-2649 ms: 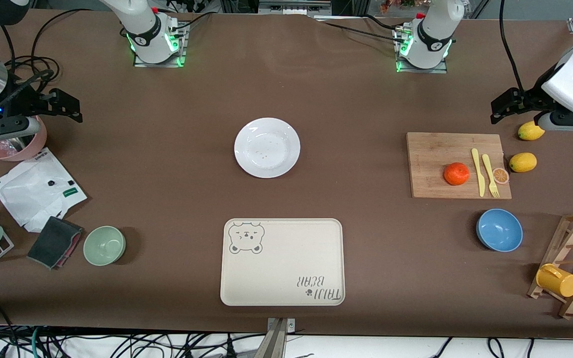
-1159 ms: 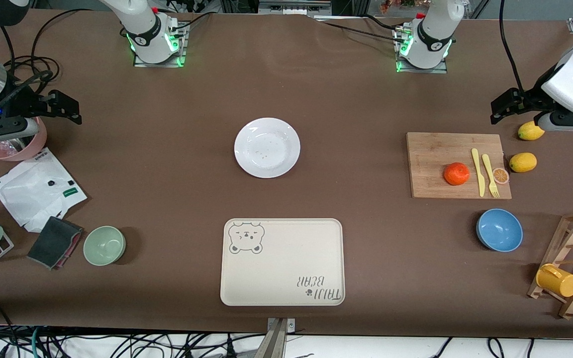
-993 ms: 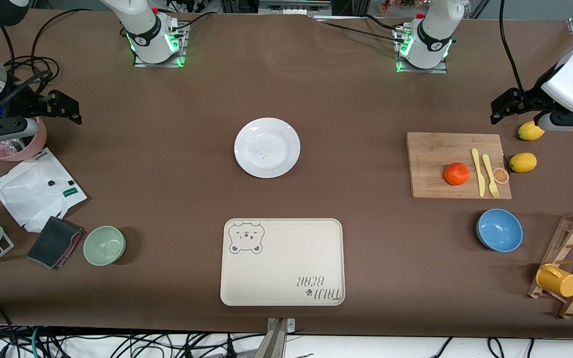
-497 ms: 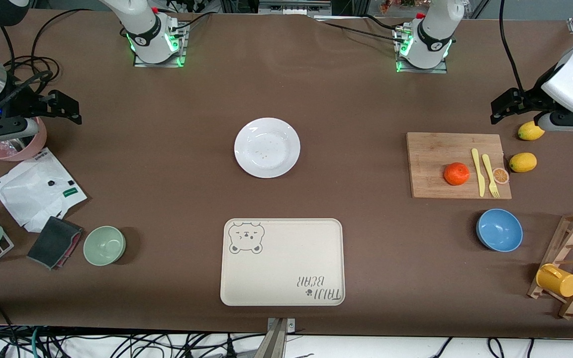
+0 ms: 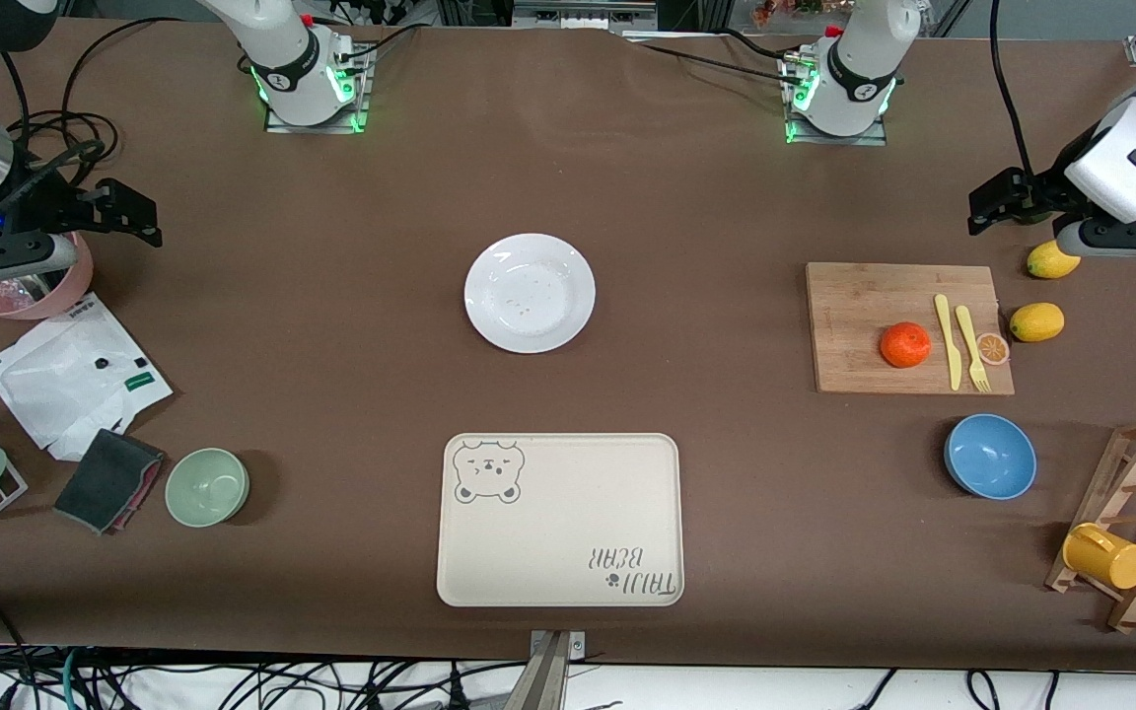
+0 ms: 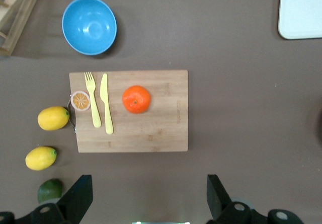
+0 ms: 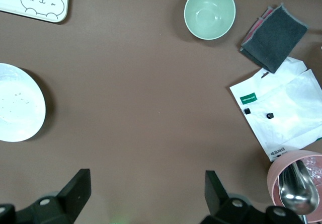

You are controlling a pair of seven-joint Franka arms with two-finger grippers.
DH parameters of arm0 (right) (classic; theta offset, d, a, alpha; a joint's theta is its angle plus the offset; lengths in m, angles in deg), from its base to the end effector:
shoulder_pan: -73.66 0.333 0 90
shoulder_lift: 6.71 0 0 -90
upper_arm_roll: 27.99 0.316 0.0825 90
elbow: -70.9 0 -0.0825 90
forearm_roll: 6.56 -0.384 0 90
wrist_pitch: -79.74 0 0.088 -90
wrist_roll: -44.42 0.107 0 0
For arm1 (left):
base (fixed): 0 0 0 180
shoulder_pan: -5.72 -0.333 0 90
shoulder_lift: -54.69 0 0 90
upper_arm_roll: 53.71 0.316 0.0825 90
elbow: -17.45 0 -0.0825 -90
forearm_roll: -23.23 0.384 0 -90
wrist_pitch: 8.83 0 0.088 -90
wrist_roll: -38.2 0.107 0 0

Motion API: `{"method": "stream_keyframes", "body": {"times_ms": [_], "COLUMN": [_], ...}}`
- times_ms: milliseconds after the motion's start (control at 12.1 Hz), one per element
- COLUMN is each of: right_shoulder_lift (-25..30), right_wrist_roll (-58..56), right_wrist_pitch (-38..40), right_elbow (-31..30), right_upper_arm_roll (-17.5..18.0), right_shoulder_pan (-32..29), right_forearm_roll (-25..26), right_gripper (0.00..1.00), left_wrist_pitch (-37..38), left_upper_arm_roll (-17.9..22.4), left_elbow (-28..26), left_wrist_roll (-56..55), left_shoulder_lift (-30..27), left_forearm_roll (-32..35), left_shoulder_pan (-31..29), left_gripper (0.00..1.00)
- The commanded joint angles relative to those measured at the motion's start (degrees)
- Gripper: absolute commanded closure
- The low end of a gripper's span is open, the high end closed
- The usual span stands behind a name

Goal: Place orange and plate with both arms
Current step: 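Reach the left gripper down to the orange on the cutting board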

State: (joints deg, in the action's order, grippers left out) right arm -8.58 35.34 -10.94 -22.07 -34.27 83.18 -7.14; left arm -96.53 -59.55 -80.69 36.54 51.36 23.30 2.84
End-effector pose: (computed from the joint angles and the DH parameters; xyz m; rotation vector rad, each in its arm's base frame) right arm 0.5613 0.0338 0.5830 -3.1114 -0.3349 0.1127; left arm 0.5270 -0.0285 0.5860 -3.1233 0.0346 0.1939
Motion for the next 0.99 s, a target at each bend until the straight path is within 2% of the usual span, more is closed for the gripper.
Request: {"method": "stream_keyframes", "body": {"times_ms": [0,166,414,662,911], "right_shoulder_lift": [-0.51,-0.60,-0.60,-0.60,-0.60], "right_wrist_roll": [0.56,0.56,0.56,0.56,0.56], "right_wrist_pitch": [0.86,0.86,0.86,0.86,0.86], "right_elbow": [1.47,1.47,1.38,1.38,1.38], "right_upper_arm_roll": [0.31,0.31,0.31,0.31,0.31], "right_shoulder_pan": [-0.46,-0.46,-0.46,-0.46,-0.46], "right_forearm_roll": [0.49,0.49,0.49,0.49,0.49], "right_gripper": [0.00,0.00,0.00,0.00,0.00], "left_wrist_pitch": [1.12,0.69,-5.26,-12.21,-16.36], "left_upper_arm_roll": [-0.04,0.04,0.13,0.40,0.22], "left_elbow": [0.40,0.67,2.43,1.55,0.76], "left_wrist_roll": [0.87,0.87,0.87,0.96,1.05], "left_shoulder_lift": [1.65,6.29,15.26,20.80,25.47], "left_forearm_roll": [-1.21,-1.12,-0.60,4.04,4.86], "left_shoulder_pan": [0.85,0.33,-0.03,-1.25,-4.51], "left_gripper": [0.00,0.00,0.00,0.00,0.00]}}
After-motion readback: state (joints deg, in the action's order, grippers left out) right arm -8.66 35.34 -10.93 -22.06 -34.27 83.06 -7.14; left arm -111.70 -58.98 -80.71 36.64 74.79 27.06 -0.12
